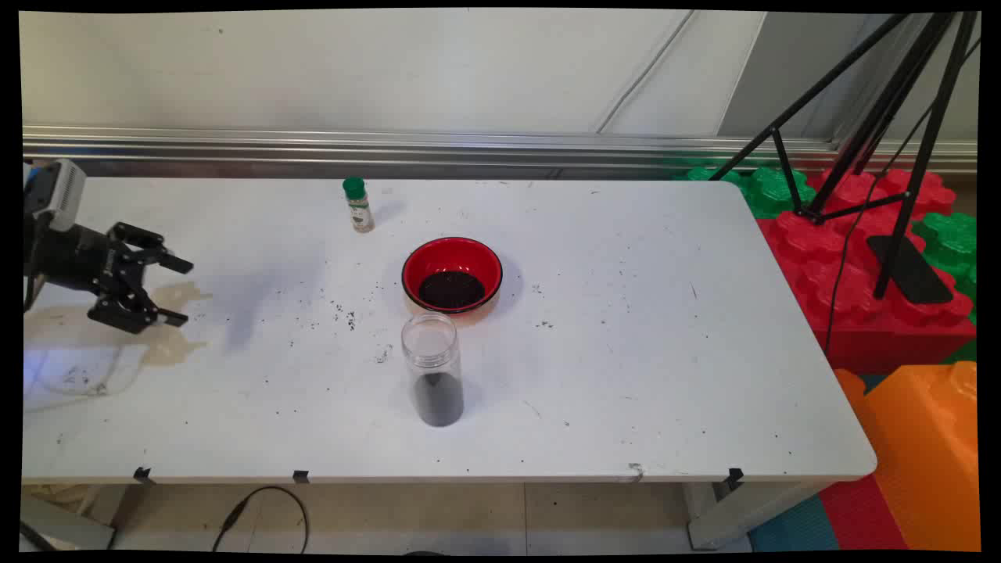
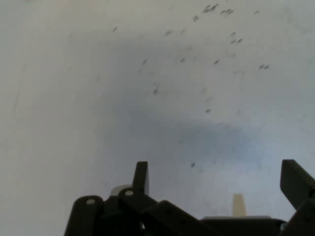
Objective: Pick up the black seasoning powder from the table
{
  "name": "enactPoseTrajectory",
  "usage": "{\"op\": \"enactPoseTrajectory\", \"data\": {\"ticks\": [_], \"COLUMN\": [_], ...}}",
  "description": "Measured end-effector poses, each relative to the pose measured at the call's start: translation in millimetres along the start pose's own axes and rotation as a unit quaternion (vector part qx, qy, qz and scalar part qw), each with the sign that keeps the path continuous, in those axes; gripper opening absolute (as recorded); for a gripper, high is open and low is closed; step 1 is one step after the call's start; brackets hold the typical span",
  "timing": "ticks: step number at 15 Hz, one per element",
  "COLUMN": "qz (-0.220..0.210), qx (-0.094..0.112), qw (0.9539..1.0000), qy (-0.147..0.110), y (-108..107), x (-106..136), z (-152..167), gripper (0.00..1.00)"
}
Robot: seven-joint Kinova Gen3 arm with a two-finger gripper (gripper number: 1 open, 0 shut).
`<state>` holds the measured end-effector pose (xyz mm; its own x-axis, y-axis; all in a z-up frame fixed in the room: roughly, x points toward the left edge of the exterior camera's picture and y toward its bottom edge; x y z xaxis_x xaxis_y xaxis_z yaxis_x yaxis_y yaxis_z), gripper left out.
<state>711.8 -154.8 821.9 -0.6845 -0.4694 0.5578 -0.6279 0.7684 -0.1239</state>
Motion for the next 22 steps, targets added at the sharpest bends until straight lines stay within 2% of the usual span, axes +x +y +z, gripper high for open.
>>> {"op": "enactPoseTrajectory", "data": {"ticks": [5,11,18,22], "qz": [0.058,0.127,0.156,0.165], "qx": [-0.031,-0.069,-0.102,-0.128], "qw": [0.9976,0.9878,0.9784,0.9712], "qy": [0.022,0.057,0.089,0.115], "y": [9,19,27,35], "x": [13,36,58,75], "z": [11,33,54,73], "gripper": [1.0,1.0,1.0,1.0]}}
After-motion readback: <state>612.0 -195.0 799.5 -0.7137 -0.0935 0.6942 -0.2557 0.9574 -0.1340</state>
